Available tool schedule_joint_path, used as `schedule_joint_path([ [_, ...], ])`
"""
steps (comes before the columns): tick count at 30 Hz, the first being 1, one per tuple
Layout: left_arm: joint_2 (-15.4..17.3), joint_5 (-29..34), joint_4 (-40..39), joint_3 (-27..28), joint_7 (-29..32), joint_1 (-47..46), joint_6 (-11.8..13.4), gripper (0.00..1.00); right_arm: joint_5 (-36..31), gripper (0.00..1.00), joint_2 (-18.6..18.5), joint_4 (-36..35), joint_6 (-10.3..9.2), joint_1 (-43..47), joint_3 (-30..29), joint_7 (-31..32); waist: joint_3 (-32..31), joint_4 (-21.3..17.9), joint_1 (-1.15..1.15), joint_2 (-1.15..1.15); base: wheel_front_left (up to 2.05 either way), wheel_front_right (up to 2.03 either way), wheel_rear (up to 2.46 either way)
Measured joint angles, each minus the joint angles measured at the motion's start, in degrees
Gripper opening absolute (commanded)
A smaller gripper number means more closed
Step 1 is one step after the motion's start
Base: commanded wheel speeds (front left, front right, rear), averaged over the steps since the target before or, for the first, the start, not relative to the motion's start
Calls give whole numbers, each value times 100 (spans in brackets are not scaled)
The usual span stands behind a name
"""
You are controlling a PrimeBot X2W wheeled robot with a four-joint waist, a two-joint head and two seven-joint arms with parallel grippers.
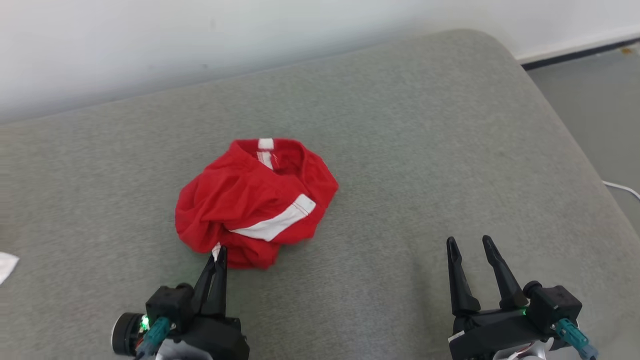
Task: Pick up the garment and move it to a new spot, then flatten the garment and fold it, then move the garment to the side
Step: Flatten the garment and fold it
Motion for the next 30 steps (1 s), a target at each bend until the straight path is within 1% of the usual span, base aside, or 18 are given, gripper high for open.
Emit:
schedule_joint_path([
  [6,104,215,-444,45,0,539,-115,0,-40,100,2,0,0,124,12,0,-179,423,0,0,0,0,0],
  [10,165,257,-589,-107,0,972,-200,0,-38,100,0,-5,0,162,19,0,-287,721,-1,0,0,0,0],
  [12,153,197,-528,-172,0,1190,-207,0,-38,100,2,-2,0,165,23,0,-329,861,0,0,0,0,0],
  [15,137,166,-236,-302,0,1388,-246,0,-38,100,1,10,0,169,64,0,-378,1044,0,0,0,0,0],
  [20,67,-8,-124,-348,0,1390,-253,0,-41,100,0,25,0,228,57,0,-445,1265,0,0,0,0,0],
  [21,54,-14,-144,-346,0,1377,-253,2,-41,100,0,27,0,229,66,0,-456,1299,0,0,0,0,0],
  [22,47,-14,-163,-342,0,1362,-253,70,-41,100,0,22,0,225,96,0,-467,1329,0,0,0,0,0],
  [23,41,-15,-170,-336,0,1355,-253,100,-42,100,-1,14,0,222,142,0,-478,1354,0,0,0,0,0],
  [30,14,-122,-277,-168,0,1412,-250,100,-58,100,0,-7,0,218,348,0,-528,1465,0,0,0,0,0],
])
